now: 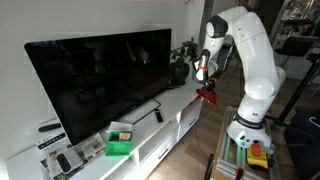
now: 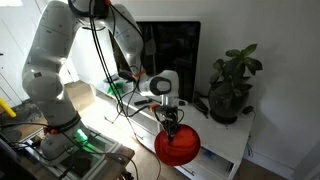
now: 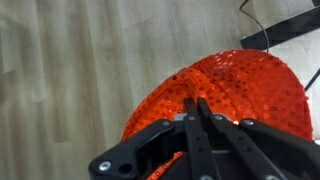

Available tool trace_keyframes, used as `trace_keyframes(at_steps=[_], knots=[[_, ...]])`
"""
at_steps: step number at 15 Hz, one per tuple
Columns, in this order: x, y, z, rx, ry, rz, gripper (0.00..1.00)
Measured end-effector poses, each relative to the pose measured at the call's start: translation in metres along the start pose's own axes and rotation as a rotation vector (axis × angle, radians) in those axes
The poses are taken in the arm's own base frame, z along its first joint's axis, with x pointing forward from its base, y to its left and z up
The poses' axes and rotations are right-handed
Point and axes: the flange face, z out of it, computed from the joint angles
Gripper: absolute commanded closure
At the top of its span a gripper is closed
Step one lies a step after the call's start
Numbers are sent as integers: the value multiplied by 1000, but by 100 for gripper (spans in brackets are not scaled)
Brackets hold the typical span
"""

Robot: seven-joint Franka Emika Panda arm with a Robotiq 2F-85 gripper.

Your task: Put the hate on the top of the table

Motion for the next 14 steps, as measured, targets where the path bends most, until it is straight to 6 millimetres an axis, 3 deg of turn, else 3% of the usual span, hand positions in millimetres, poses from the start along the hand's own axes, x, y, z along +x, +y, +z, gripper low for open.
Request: trace_keyframes(at_steps=[8, 14], knots=[[26, -74, -68, -254, 137, -202, 99], [33, -116, -90, -433, 238, -274, 99]])
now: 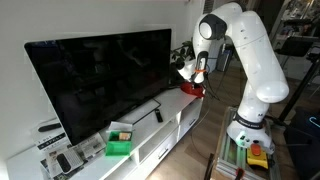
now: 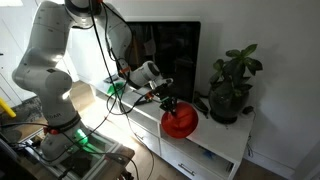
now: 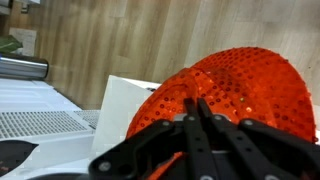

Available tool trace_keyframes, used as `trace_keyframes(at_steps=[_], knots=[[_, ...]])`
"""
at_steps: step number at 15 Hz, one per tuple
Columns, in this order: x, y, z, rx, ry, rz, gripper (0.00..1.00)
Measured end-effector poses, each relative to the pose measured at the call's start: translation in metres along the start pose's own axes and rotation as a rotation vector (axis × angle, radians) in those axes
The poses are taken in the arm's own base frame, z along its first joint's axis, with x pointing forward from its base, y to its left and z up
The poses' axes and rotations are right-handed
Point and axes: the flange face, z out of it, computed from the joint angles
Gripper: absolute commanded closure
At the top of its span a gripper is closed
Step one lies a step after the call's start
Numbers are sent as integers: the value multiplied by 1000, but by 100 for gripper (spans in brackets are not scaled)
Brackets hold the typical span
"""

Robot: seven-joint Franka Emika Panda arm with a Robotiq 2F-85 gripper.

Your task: Put the hate on the top of the table

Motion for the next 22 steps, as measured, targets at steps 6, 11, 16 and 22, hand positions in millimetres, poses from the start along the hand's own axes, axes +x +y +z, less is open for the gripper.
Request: trace_keyframes(at_steps=[6, 11, 16, 22], knots=[[9, -30, -6, -80, 110, -53, 66], [12, -43, 1, -76, 142, -68, 48], [13, -41, 1, -47, 183, -68, 14], [5, -33, 7, 54, 250, -63, 0]])
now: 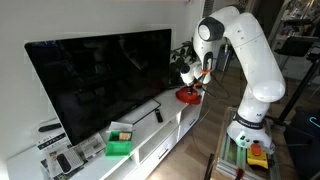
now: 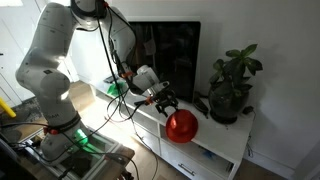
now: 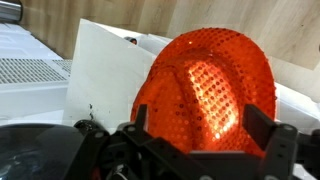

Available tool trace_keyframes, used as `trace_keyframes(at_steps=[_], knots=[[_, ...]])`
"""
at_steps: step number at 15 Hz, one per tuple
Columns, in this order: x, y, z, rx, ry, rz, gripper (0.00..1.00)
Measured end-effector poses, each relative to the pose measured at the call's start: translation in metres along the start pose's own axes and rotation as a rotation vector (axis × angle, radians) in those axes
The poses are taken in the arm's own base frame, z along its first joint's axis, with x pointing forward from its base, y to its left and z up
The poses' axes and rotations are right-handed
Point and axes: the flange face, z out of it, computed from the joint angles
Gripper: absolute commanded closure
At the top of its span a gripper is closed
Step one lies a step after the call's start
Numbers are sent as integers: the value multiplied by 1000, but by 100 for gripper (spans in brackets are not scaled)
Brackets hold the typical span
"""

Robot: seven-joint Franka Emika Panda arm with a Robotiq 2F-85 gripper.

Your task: Put the hate on the top of the table

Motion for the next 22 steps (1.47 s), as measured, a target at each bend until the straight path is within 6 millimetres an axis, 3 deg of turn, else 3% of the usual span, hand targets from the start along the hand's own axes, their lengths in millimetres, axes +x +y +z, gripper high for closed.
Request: trace_keyframes(at_steps=[8, 11, 15, 18, 22], knots=[[-74, 43, 15, 230, 78, 106, 0], [-93, 58, 7, 260, 101, 154, 0], [-104, 77, -15, 272, 153, 239, 0], [-113, 80, -29, 310, 190, 327, 0], [-123, 59, -40, 422, 186, 480, 0]])
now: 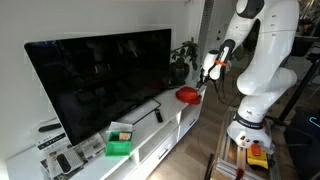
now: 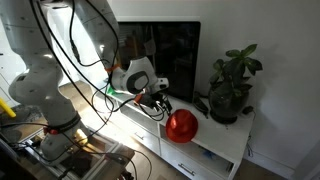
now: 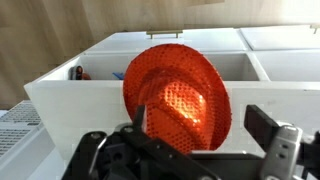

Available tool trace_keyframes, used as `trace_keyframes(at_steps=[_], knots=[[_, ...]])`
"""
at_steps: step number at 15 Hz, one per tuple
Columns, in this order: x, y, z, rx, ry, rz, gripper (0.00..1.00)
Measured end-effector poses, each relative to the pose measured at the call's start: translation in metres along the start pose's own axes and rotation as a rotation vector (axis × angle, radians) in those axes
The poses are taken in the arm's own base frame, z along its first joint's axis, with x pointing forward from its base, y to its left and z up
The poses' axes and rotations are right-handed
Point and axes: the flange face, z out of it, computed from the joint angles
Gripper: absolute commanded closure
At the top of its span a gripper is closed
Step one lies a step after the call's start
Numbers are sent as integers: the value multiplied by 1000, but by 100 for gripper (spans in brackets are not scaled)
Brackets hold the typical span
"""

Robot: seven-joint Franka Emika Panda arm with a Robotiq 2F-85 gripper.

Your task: Put the hate on the top of the table

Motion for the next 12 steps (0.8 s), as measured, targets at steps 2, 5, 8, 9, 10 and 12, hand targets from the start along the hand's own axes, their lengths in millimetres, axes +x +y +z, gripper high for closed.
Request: trace_keyframes(at_steps=[2, 5, 8, 9, 10, 12], knots=[[-5, -5, -1, 38, 2, 74, 0], [-2, -6, -3, 78, 19, 152, 0], [4, 2, -8, 101, 45, 215, 0], [5, 6, -10, 106, 48, 236, 0], [6, 12, -12, 112, 44, 258, 0], [9, 22, -14, 131, 17, 297, 0]])
